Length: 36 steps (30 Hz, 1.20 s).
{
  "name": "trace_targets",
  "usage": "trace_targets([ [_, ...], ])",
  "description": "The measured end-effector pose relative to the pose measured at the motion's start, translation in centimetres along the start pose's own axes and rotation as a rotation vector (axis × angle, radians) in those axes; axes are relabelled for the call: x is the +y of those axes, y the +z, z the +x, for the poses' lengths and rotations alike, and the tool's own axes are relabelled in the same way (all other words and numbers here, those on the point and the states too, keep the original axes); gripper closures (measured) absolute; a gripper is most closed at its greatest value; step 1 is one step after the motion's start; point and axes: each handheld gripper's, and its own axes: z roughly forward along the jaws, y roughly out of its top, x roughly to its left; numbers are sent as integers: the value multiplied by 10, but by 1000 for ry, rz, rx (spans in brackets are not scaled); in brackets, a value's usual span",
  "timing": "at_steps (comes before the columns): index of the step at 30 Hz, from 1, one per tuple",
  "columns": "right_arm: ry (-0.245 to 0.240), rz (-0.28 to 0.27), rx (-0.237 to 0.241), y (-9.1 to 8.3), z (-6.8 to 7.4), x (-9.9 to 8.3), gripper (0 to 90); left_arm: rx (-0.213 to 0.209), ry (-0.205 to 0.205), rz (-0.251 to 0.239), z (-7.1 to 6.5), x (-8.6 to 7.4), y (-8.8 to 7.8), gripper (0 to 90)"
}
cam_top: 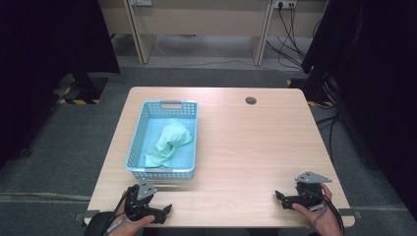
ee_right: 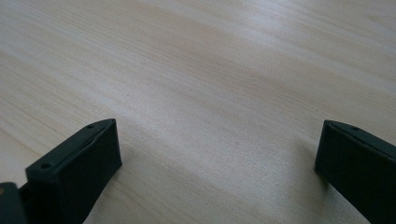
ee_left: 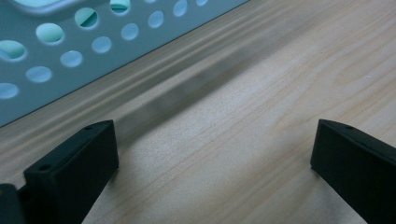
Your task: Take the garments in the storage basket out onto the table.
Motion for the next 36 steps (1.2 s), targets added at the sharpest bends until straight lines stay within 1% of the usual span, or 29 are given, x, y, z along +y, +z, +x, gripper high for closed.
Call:
trace_targets([
  [7, -1, 0, 2, 0, 0, 0, 4, -1, 6, -1, -1, -1, -1, 6],
  [15, -4, 0, 3, 1, 0, 0, 4, -16, 8, -3, -1, 0, -2, 20],
  [17, -4, 0, 3, 1, 0, 0, 4, -27, 7, -3, -2, 0, -3, 24],
  [19, -4, 0, 3, 1, 0, 1, 4, -34, 6, -13, -3, 1, -4, 26],
  [21, -4, 0, 3, 1, 0, 0, 4, -39, 14, -22, -3, 2, -7, 25],
  [22, -3, 0, 3, 1, 0, 0, 4, -53, 7, -34, -4, 4, -9, 25],
  [25, -3, 0, 3, 1, 0, 0, 4, -65, 5, -42, -4, 5, -11, 25],
  [27, -3, -1, 3, 1, 0, 0, 4, -68, 15, -45, -6, 6, -12, 25],
  [28, -3, 0, 3, 1, 0, 0, 4, -81, 20, -46, -7, 7, -12, 26],
  [30, -3, 0, 3, 1, 0, 0, 4, -87, 22, -50, -8, 7, -13, 26],
  [33, -4, -1, 3, 1, 0, 0, 4, -101, 34, -74, -11, 10, -18, 26],
  [36, -3, 0, 3, 1, 0, 0, 4, -128, 54, -96, -16, 13, -24, 26],
])
